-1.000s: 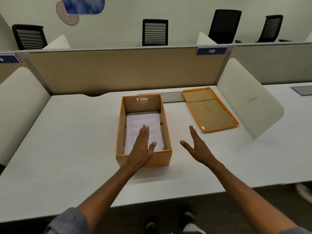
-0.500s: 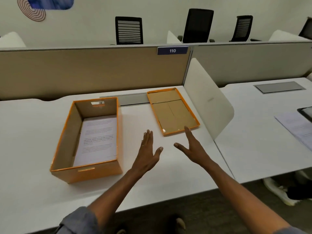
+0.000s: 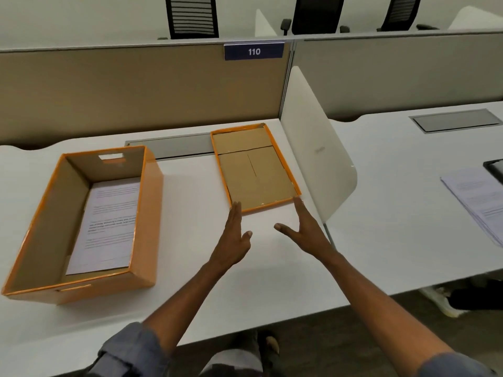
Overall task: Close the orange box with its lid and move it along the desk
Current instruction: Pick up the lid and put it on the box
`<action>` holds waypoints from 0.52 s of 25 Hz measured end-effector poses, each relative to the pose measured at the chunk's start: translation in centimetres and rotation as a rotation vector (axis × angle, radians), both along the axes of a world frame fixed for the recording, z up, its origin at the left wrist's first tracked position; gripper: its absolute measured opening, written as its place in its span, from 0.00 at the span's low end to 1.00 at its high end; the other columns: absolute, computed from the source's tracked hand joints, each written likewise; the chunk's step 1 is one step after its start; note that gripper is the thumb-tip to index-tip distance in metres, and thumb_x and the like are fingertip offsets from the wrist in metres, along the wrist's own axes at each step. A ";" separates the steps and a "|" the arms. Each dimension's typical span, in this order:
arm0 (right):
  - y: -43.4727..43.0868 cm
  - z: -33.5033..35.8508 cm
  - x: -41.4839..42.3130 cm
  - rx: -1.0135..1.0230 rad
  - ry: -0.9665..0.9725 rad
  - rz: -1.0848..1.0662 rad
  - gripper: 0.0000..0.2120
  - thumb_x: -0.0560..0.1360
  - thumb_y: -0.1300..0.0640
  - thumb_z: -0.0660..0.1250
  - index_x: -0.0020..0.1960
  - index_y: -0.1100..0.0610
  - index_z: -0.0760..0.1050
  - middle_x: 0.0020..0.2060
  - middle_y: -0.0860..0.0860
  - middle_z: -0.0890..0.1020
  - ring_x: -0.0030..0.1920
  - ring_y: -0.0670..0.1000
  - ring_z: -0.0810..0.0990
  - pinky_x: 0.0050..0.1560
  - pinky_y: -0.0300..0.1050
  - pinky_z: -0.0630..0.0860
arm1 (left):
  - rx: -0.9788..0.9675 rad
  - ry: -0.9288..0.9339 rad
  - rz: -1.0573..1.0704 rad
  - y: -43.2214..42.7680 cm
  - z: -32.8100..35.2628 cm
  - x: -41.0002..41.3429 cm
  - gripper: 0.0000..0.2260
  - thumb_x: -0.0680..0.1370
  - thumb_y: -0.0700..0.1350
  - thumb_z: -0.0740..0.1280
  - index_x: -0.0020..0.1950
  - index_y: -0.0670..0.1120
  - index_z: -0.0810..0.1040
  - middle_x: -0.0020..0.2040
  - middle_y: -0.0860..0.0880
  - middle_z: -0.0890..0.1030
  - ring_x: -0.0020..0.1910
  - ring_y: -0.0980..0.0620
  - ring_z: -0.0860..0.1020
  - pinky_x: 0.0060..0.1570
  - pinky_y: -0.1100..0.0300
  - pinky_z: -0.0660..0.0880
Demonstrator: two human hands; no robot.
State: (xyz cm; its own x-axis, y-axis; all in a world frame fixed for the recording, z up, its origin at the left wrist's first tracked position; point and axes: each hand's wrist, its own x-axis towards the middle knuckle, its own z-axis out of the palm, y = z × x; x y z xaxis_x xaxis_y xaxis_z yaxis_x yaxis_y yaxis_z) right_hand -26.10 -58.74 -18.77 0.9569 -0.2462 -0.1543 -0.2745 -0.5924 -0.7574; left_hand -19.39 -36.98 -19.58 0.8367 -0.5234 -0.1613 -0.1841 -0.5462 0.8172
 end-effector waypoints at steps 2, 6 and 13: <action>-1.3 -0.8 1.5 -0.021 0.014 -0.007 0.49 0.75 0.39 0.71 0.83 0.55 0.46 0.83 0.52 0.52 0.82 0.50 0.52 0.76 0.41 0.52 | 0.029 0.016 0.000 -1.1 -1.4 2.0 0.37 0.81 0.41 0.63 0.82 0.47 0.42 0.83 0.51 0.43 0.79 0.59 0.43 0.76 0.61 0.44; -4.3 -2.3 5.1 -0.039 0.080 -0.013 0.51 0.74 0.43 0.74 0.83 0.57 0.46 0.83 0.53 0.52 0.82 0.52 0.52 0.80 0.48 0.54 | 0.071 0.049 0.023 -3.1 -3.8 6.2 0.40 0.79 0.40 0.67 0.82 0.42 0.43 0.83 0.46 0.44 0.82 0.49 0.45 0.75 0.62 0.44; -8.1 -6.5 11.2 -0.070 0.185 -0.054 0.55 0.71 0.46 0.78 0.83 0.61 0.46 0.83 0.57 0.52 0.82 0.56 0.53 0.80 0.52 0.55 | 0.139 0.174 0.160 -4.8 -7.2 11.0 0.50 0.75 0.45 0.74 0.80 0.40 0.37 0.82 0.38 0.42 0.81 0.39 0.45 0.79 0.46 0.47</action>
